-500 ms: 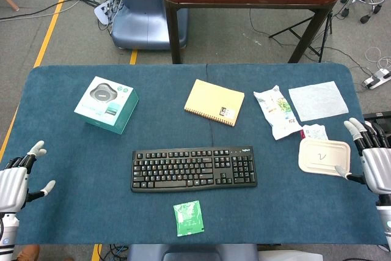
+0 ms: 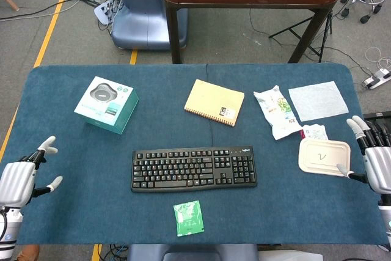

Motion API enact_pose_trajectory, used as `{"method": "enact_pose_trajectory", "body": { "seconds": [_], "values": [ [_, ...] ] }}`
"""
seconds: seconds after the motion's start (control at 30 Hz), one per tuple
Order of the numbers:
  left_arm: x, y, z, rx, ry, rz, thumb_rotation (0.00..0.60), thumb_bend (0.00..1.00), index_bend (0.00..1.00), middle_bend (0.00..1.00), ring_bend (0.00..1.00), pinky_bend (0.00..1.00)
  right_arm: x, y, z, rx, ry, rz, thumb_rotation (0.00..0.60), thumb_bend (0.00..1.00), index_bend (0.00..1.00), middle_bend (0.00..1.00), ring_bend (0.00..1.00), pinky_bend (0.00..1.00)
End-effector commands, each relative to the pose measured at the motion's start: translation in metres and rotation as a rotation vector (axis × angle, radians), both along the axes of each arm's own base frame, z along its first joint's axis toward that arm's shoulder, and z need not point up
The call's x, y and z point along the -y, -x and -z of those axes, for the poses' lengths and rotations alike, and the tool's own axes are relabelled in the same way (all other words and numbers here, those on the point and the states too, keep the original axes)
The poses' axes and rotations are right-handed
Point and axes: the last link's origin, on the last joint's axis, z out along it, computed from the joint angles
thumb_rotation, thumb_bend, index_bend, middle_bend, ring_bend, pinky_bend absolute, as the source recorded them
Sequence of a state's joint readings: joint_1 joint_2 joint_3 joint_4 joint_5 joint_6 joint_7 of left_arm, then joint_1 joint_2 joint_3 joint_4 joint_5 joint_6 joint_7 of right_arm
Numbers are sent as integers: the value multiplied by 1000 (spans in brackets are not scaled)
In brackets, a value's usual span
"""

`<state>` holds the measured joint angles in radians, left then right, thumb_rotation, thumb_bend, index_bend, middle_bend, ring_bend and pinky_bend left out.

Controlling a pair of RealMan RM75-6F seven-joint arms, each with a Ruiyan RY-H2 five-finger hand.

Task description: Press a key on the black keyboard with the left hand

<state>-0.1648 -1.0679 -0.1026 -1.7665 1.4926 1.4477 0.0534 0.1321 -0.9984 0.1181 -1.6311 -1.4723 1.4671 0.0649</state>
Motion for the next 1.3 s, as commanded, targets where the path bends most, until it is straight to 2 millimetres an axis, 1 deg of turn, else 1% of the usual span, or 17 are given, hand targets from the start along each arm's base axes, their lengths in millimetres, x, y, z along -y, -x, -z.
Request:
{"method": "enact_pose_trajectory", "body": {
  "seconds": [0.03, 0.1, 0.2, 0.33, 0.4, 0.53, 0.67, 0.77, 0.8, 0.9, 1.1, 1.3],
  "values": [
    [-16, -13, 1, 3, 94, 73, 600, 339, 188, 812, 858, 884, 0, -2, 0, -4, 1, -3, 600, 49, 0, 50, 67, 41],
    [-26, -20, 4, -14, 181, 99, 600, 473, 192, 907, 941, 950, 0, -3, 0, -6, 0, -4, 600, 49, 0, 50, 67, 42],
    [-43, -31, 11, -30, 290, 124, 600, 661, 152, 990, 999, 999, 0, -4, -1, -8, 3, -4, 600, 49, 0, 50, 67, 42],
    [-62, -46, 24, -50, 435, 130, 600, 743, 132, 1000, 1000, 1000, 0, -5, 0, -12, 2, -4, 600, 49, 0, 50, 67, 41],
    [-71, -55, 32, -75, 490, 144, 600, 763, 122, 1000, 1000, 1000, 0, -6, 1, -13, -1, -3, 600, 49, 0, 50, 67, 42],
    [-81, -69, 49, -109, 595, 149, 600, 772, 105, 1000, 1000, 1000, 1, -5, 1, -15, -3, 2, 600, 49, 0, 50, 67, 42],
    [-89, -77, 66, -163, 688, 143, 598, 772, 91, 1000, 1000, 1000, 1, -3, 2, -14, -7, 9, 600, 49, 0, 50, 67, 41],
    [-95, -83, 78, -191, 740, 141, 543, 773, 89, 1000, 1000, 1000, 1, -1, 2, -13, -9, 14, 600, 49, 0, 50, 67, 41],
    [-96, -85, 81, -195, 748, 143, 529, 773, 88, 1000, 1000, 1000, 0, -1, 2, -13, -9, 16, 600, 49, 0, 50, 67, 41],
    [-102, -91, 91, -210, 764, 152, 515, 774, 85, 1000, 1000, 1000, 0, 0, 2, -11, -8, 18, 600, 50, 0, 50, 67, 42],
    [-110, -103, 108, -224, 811, 153, 503, 773, 81, 1000, 1000, 1000, -3, 1, 1, -11, -5, 20, 600, 49, 0, 50, 67, 41],
    [-116, -110, 123, -243, 835, 157, 496, 773, 79, 1000, 1000, 1000, -5, 4, 0, -9, -3, 27, 600, 49, 0, 50, 67, 41]
  ]
}}
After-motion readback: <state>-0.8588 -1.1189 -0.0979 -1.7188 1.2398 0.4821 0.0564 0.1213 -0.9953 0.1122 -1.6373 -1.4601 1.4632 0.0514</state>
